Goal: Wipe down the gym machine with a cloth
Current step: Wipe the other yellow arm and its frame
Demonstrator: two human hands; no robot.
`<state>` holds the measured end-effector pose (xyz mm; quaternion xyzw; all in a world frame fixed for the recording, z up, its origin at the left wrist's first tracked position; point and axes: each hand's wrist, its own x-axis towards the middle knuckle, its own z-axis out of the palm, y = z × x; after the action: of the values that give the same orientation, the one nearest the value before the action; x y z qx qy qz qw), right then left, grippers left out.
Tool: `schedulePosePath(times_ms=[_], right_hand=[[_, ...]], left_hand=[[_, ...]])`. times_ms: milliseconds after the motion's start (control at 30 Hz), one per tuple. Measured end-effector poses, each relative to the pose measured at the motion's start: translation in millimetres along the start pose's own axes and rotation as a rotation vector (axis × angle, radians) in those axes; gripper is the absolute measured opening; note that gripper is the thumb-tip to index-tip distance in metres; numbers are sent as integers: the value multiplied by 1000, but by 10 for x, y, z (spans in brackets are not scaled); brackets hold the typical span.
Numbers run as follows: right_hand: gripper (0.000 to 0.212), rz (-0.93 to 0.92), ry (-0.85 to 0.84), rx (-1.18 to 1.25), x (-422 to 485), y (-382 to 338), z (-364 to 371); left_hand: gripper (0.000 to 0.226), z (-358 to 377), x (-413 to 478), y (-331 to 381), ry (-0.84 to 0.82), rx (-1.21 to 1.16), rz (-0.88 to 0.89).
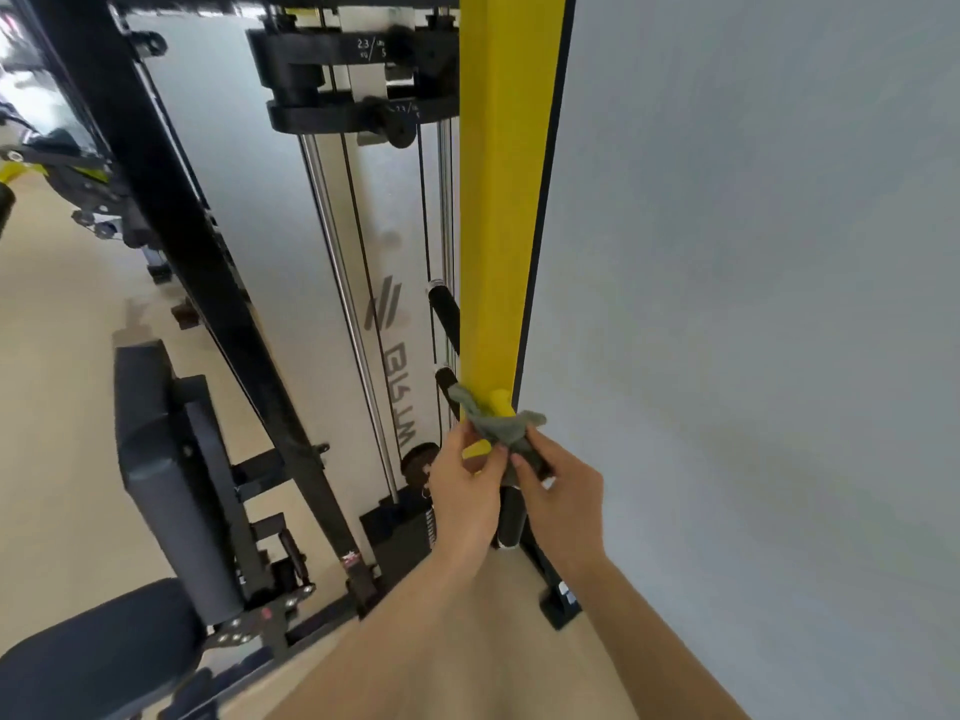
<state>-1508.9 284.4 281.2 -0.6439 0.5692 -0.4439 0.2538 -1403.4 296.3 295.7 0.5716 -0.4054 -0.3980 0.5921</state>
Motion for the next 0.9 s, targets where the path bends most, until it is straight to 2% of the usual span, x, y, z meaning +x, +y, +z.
schedulePosePath(times_ms=[167,267,367,467,567,633,700,833,900], right_hand=[[29,-127,245,-207,-352,13,54],[31,-114,288,-202,-487,-9,75],[14,10,259,-111,-560,-97,61],[24,200,227,97,-615,-203,90],[23,260,283,259,-554,-356,128],[26,238,327,293,-435,-480,144],[31,180,340,325,-247,-646,148],[47,23,322,388,317,-918,202],[49,-41,378,389,606,-1023,224]], left_hand=[[7,-174,-150,-166,-131,66,-44],[9,-329,-153,-180,-242,21,-108],[16,-473,-137,-149,-321,-48,-175],[23,-604,-108,-59,-379,-154,-248],[26,-673,-44,86,-394,-307,-314],[22,-675,8,215,-373,-395,-308],[21,-625,102,352,-320,-407,-222],[20,-366,435,671,-74,-282,44],[24,-216,608,836,28,-250,136]])
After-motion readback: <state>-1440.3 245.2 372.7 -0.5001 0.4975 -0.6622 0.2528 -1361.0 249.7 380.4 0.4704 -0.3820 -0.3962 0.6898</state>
